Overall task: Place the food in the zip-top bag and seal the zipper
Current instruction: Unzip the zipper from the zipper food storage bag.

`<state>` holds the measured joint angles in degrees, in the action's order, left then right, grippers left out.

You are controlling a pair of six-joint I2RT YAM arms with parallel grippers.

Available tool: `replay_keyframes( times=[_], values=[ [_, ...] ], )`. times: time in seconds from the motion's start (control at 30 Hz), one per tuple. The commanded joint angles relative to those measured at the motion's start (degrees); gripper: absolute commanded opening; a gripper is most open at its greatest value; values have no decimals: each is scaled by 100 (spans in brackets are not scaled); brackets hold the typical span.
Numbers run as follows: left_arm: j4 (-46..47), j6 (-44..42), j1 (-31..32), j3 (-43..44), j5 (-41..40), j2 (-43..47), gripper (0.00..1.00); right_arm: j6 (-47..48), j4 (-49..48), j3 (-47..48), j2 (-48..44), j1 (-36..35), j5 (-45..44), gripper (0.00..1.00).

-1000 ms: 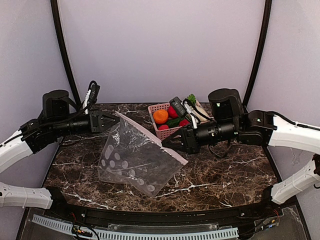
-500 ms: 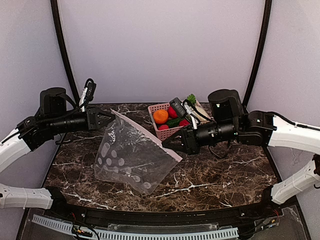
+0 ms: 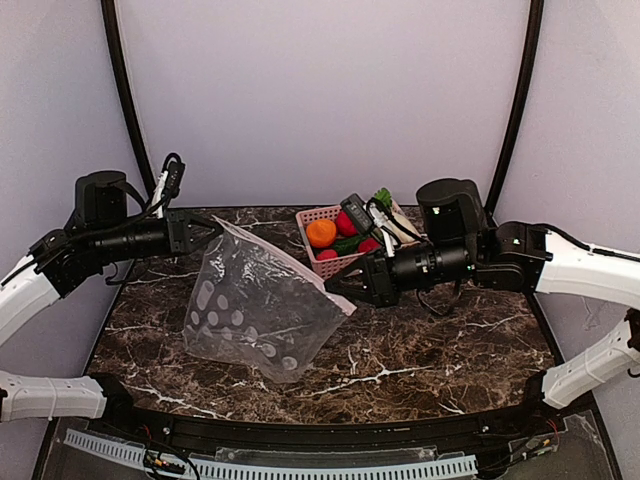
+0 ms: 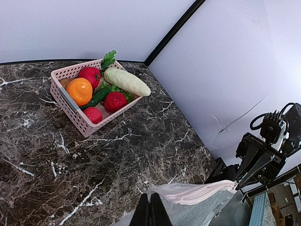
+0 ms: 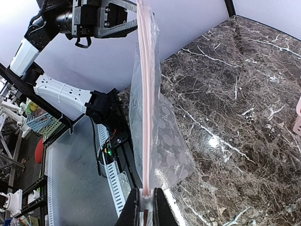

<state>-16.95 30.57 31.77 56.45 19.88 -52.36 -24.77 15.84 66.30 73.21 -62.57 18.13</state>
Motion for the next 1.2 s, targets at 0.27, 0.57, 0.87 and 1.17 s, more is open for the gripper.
replay_keyframes(
  times=[0.27,0.57,0.87,1.17],
  values=[
    [-296,-177,-488,399,-298,17,1,-105,262,-191,-105,26,78,0],
    [-394,-235,-642,544,-214,-28,1,-130,269,-253,-171,25,59,1],
    [37,-370,-636,425,1288,-364,1,-113,271,-110,-140,25,72,33],
    [91,-1071,511,467,1829,-777,1,169,694,123,-513,27,-676,69]
  ],
)
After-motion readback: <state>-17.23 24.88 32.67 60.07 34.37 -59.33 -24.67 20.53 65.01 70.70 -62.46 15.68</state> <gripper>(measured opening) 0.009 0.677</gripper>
